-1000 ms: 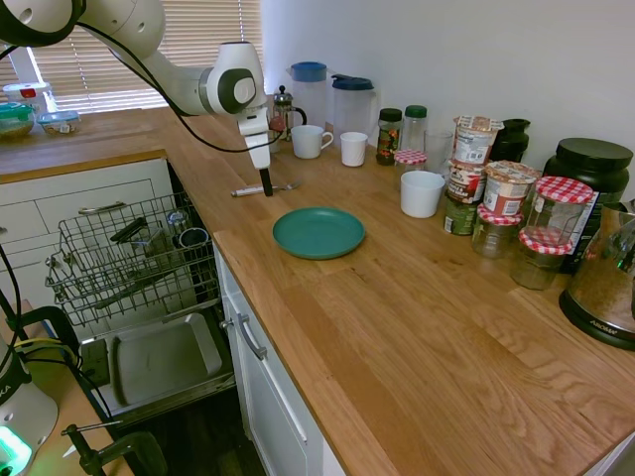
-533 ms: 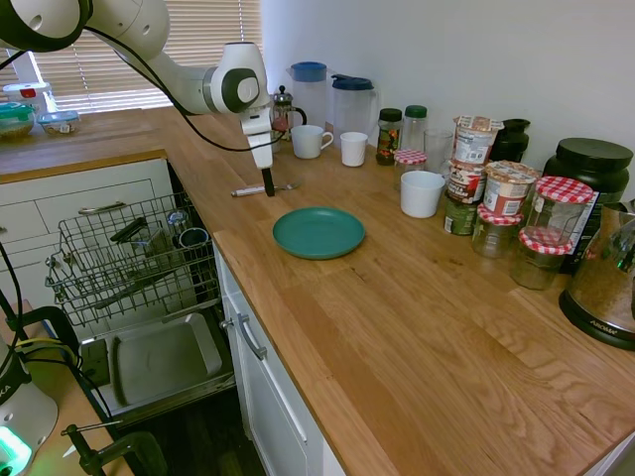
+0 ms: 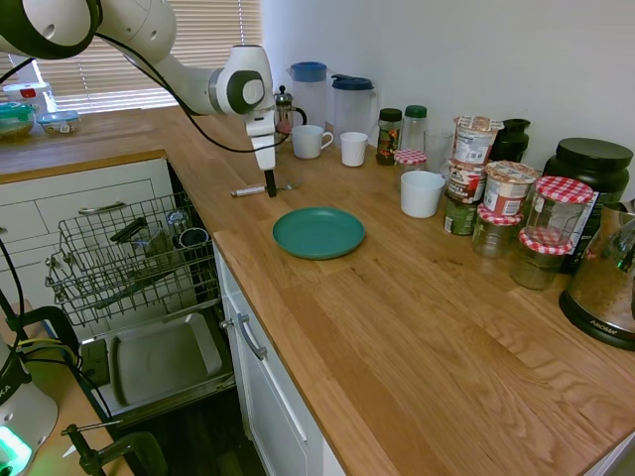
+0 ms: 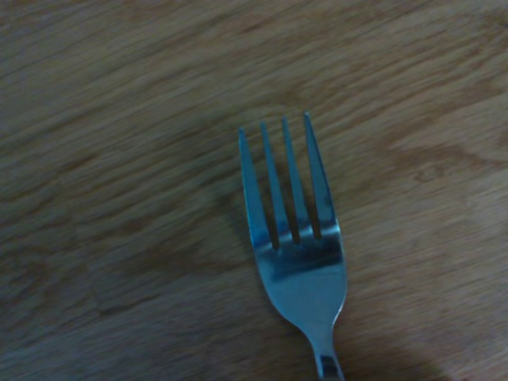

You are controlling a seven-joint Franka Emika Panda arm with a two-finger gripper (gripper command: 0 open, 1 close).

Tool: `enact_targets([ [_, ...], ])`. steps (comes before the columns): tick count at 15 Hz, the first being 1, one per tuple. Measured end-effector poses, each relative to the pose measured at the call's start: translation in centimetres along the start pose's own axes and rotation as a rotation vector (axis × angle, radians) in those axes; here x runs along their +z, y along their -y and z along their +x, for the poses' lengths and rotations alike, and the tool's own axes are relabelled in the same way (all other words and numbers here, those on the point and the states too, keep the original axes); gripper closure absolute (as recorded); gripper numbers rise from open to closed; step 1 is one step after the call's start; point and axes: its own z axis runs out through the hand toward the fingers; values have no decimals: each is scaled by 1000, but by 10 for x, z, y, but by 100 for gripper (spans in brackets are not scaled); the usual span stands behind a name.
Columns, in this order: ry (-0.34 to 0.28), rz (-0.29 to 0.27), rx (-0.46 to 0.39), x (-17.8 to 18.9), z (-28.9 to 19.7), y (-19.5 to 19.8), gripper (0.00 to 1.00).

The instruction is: Put the fork in the dishwasher

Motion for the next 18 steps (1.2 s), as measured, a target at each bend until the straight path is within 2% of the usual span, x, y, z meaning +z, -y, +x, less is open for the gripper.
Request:
enact_targets([
  [14,15,16,48,0,15,5,100],
  [18,39,61,74,-14,19,9,100],
])
